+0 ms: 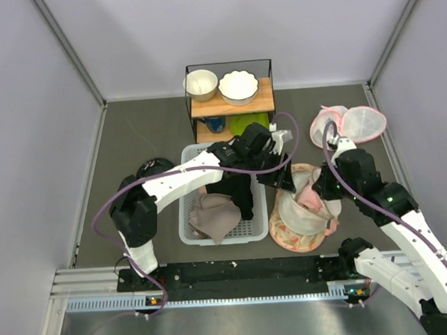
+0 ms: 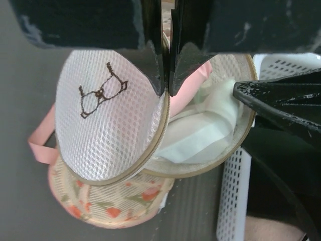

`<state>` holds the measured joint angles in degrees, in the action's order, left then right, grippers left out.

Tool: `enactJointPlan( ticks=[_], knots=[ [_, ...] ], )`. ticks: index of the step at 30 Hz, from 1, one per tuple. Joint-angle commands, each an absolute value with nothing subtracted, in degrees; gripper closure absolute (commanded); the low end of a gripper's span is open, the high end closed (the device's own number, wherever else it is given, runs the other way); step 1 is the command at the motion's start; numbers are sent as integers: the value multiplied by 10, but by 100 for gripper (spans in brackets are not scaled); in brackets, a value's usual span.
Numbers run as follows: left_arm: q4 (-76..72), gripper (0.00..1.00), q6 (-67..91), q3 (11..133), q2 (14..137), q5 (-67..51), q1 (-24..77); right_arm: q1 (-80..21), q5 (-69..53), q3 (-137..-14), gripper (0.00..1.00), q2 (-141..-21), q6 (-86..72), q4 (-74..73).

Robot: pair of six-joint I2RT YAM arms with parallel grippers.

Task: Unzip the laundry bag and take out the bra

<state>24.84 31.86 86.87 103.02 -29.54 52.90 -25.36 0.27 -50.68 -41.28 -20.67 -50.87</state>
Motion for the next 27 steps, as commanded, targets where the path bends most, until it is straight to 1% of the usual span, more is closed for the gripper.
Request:
enactJointPlan(
  ticks=[1, 6, 7, 8, 9, 10, 14, 16, 20, 24, 27],
  knots=[
    [221, 42, 318, 849, 1018, -316, 526, -261, 97, -548, 100, -373, -249, -510],
    [222, 43, 317, 827, 1011, -315, 526, -261, 187, -591, 100, -307, -287, -502],
    [220, 50, 318, 826, 1010, -314, 526, -260, 189, -596, 100, -302, -287, -497],
    [212, 64, 318, 826, 1008, -315, 526, -261, 189, -601, 100, -297, -287, -486],
    [211, 75, 318, 831, 1008, -314, 526, -260, 187, -605, 100, -298, -288, -485],
    [210, 99, 318, 834, 1008, -315, 526, -260, 183, -608, 100, -303, -287, -483],
    [207, 100, 320, 857, 1010, -315, 526, -260, 180, -613, 100, -317, -290, -470],
    [208, 100, 319, 869, 1005, -309, 526, -261, 199, -616, 100, -318, -281, -448],
    [208, 100, 322, 880, 987, -285, 525, -261, 229, -657, 100, -331, -257, -421],
    [200, 100, 326, 863, 952, -247, 524, -260, 236, -707, 100, -345, -226, -400],
    [185, 100, 336, 842, 940, -234, 524, -261, 231, -702, 100, -345, -221, -395]
  ],
)
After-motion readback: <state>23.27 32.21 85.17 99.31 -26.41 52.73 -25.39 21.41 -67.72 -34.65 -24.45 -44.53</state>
